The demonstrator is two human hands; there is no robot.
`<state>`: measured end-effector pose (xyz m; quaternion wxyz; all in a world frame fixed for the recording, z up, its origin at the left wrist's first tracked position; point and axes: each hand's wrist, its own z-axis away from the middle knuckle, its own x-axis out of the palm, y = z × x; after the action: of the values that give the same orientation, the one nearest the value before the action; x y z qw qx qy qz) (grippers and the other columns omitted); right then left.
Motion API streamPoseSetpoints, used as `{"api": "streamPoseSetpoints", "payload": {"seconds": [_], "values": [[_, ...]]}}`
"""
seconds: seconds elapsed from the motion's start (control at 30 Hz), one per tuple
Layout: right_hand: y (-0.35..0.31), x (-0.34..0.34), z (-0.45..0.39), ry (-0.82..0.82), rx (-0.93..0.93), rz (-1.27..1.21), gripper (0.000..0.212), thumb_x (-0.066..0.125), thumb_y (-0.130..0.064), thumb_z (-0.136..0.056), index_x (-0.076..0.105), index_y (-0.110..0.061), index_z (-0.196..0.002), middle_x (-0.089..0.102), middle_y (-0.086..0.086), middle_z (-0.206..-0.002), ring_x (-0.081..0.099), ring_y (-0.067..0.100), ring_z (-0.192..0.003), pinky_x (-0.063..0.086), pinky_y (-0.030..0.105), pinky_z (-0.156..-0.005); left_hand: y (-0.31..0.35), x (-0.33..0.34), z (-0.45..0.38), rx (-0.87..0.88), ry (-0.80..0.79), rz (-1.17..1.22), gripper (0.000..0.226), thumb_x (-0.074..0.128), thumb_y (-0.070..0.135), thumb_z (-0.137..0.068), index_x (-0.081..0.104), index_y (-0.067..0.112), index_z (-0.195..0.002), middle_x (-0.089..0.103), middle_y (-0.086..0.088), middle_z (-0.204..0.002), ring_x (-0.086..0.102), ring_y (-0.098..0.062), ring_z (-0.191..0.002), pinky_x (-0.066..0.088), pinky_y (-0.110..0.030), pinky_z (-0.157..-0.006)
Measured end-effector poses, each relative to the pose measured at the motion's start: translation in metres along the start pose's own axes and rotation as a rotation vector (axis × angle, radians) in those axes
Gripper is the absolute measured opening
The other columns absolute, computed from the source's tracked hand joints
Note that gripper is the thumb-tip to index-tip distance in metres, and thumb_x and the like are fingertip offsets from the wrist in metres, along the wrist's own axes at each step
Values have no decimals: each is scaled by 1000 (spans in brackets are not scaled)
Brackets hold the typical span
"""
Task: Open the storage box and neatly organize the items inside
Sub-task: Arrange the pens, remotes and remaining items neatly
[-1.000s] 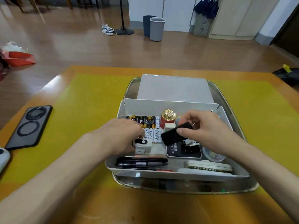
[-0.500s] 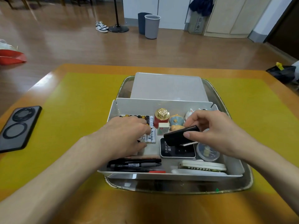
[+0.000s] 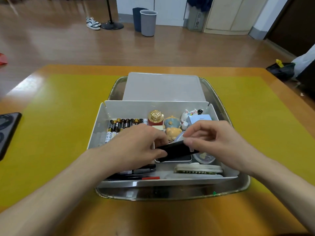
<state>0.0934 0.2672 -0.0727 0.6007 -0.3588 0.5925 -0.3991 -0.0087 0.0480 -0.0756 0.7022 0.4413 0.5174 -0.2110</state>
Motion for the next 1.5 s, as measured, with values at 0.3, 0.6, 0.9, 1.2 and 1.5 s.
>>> {"api": "streamPoseSetpoints", "payload": {"seconds": [0.3, 0.6, 0.9, 1.2, 1.5], "values": [[4, 1, -12, -86, -321, 1118, 34, 69, -40, -84, 62, -36, -117, 56, -19, -112, 46, 12, -109, 49, 34, -61, -37, -37, 30, -191, 147, 23, 9, 71, 37, -86, 64, 34, -81, 67, 14, -72, 64, -10, -75, 52, -44, -69], [8, 21, -27, -137, -333, 1297, 27, 67, -31, -82, 65, -27, -109, 52, -8, -108, 45, 18, -102, 48, 35, -62, -45, -45, 47, -320, 223, -116, 12, 68, 43, -88, 62, 32, -89, 66, 11, -77, 63, -19, -79, 53, -39, -69], [-4, 23, -26, 30, -251, 841, 33, 56, -68, -73, 56, -42, -93, 57, -22, -78, 50, 1, -86, 47, 31, -61, -51, -52, 57, -366, 294, -158, 13, 66, 44, -89, 62, 32, -91, 67, 12, -82, 62, -19, -79, 49, -33, -62], [-14, 85, -52, -47, -186, 745, 19, 78, -38, -76, 70, -28, -90, 66, -13, -89, 58, 10, -86, 43, 32, -71, -52, -51, 58, -352, 313, -161, 12, 65, 44, -90, 62, 32, -92, 65, 13, -82, 61, -18, -80, 39, -29, -55], [-2, 101, -57, -12, -145, 820, 30, 69, -40, -81, 67, -31, -109, 68, -12, -97, 60, 12, -91, 36, 27, -71, -56, -50, 63, -332, 310, -161, 12, 64, 43, -90, 60, 31, -92, 63, 11, -83, 58, -19, -80, 29, -28, -51]]}}
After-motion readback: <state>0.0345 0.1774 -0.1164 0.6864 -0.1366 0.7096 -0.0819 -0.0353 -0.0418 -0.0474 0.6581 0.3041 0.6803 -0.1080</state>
